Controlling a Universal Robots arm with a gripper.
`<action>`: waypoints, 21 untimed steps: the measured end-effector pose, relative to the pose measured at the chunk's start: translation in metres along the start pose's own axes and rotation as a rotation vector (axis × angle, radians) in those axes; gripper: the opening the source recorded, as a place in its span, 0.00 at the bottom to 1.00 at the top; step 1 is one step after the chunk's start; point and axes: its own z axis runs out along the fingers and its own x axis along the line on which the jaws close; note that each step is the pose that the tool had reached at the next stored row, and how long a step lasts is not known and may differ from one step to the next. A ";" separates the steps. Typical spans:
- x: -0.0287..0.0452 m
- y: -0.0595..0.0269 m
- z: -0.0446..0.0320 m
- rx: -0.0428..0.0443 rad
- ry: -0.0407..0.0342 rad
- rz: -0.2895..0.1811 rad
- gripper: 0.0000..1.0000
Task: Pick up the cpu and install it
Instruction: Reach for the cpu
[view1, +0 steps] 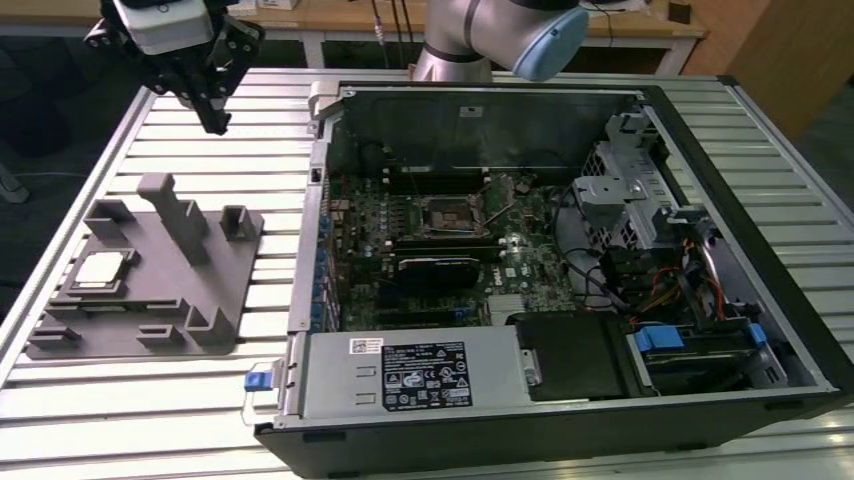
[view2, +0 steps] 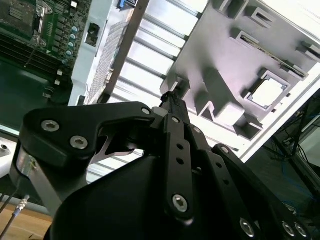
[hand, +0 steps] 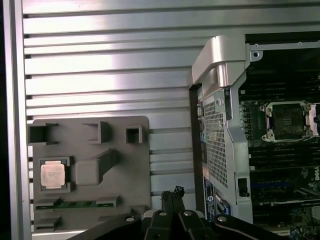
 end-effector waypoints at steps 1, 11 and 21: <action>0.0023 -0.0003 -0.0001 0.0000 0.0000 0.000 0.11; 0.0239 -0.0030 -0.0007 -0.0002 0.0000 0.000 0.11; 0.0424 -0.0056 -0.0013 -0.0005 0.0000 0.000 0.11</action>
